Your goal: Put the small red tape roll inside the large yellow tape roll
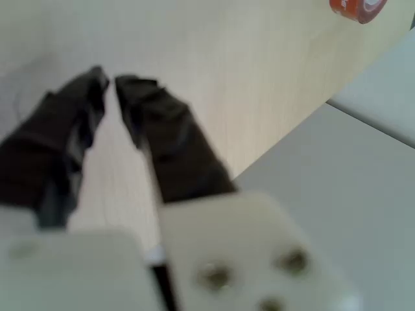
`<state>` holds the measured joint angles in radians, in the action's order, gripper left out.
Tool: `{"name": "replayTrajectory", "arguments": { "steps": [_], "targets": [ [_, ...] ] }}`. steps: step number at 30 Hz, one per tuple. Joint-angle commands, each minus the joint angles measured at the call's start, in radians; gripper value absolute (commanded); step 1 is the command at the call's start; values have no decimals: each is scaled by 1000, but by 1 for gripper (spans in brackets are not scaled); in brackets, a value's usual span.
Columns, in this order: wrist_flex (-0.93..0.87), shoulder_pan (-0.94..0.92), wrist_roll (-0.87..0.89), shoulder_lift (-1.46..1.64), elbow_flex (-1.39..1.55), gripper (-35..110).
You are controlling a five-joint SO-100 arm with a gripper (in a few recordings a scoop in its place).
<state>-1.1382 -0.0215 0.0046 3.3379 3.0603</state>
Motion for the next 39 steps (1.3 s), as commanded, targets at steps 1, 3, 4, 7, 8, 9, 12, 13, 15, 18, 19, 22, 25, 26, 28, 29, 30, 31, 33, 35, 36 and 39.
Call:
{"name": "replayTrajectory", "arguments": {
  "steps": [1, 3, 4, 7, 8, 9, 12, 13, 15, 18, 19, 22, 25, 26, 28, 29, 30, 31, 33, 35, 36, 39],
  "targets": [
    [-104, 184, -12, -3, 58, 0],
    [-103, 192, -11, -2, 58, 0],
    [-103, 201, -11, -2, 58, 0],
    [-103, 204, -11, -2, 58, 0],
    [-103, 193, -11, -2, 55, 0],
    [-107, 178, -11, -2, 48, 0],
    [-124, 130, -11, -3, -35, 0],
    [-127, 121, -11, -21, -83, 0],
    [-109, 109, -14, -149, -216, 0],
    [-100, 77, -15, -558, -528, 0],
    [-118, 58, -12, -696, -644, 0],
    [-193, 8, -11, -1060, -982, 0],
    [-304, -72, -12, -1342, -1293, 0],
    [-350, -91, -20, -1422, -1397, 0],
    [-456, -121, -83, -1582, -1614, 0],
    [-479, -132, -109, -1647, -1707, 0],
    [-492, -144, -118, -1709, -1793, 0],
    [-497, -152, -160, -1767, -1870, 1],
    [-517, -164, -166, -1905, -2066, 4],
    [-612, -166, -166, -2109, -2375, 14],
    [-672, -167, -166, -2243, -2591, 18],
    [-670, -147, -169, -2427, -2829, 28]
  ]
}}
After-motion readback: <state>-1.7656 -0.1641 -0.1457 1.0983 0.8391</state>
